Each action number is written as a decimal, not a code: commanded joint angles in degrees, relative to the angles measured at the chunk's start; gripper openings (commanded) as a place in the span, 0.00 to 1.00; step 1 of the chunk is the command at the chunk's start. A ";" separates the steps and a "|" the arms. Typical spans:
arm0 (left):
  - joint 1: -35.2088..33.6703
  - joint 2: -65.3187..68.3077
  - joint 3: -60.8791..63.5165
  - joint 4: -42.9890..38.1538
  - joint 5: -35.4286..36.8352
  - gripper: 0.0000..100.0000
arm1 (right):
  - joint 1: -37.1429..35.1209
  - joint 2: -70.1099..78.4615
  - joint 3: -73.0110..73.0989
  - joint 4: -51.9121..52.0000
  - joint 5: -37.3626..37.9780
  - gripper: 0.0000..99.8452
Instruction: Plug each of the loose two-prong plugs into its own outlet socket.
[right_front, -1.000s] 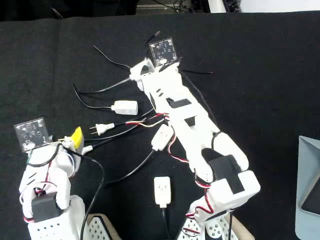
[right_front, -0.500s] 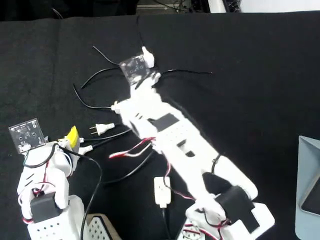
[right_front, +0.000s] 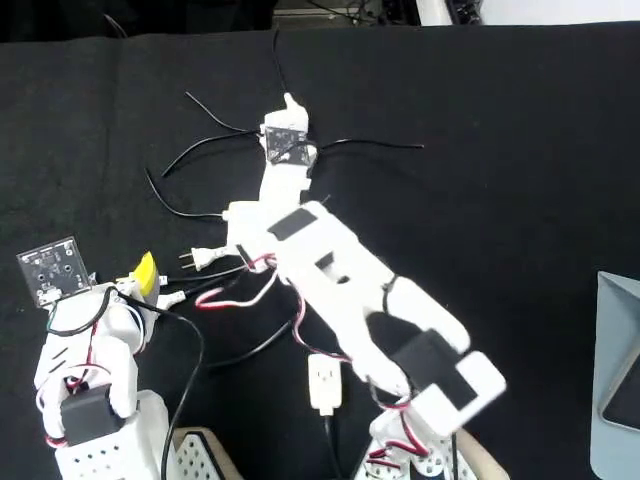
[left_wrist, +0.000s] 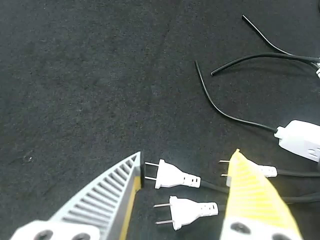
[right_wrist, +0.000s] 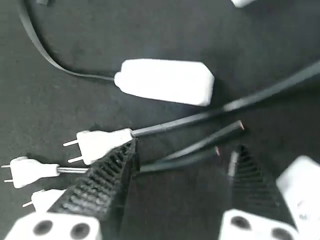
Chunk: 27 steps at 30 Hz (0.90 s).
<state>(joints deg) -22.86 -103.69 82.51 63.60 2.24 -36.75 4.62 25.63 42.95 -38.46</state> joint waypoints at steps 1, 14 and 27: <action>-0.48 -0.44 -1.54 -1.14 0.62 0.28 | -0.70 2.51 -10.86 10.20 -5.63 0.28; -0.48 -0.44 -1.45 -1.05 0.53 0.28 | -2.81 16.92 -21.49 13.01 -8.44 0.26; -0.48 -0.44 -1.36 -1.05 0.35 0.28 | 2.37 21.14 -22.55 13.27 -8.53 0.04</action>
<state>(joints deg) -22.86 -103.69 82.51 63.60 2.24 -36.40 25.89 5.41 56.31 -46.81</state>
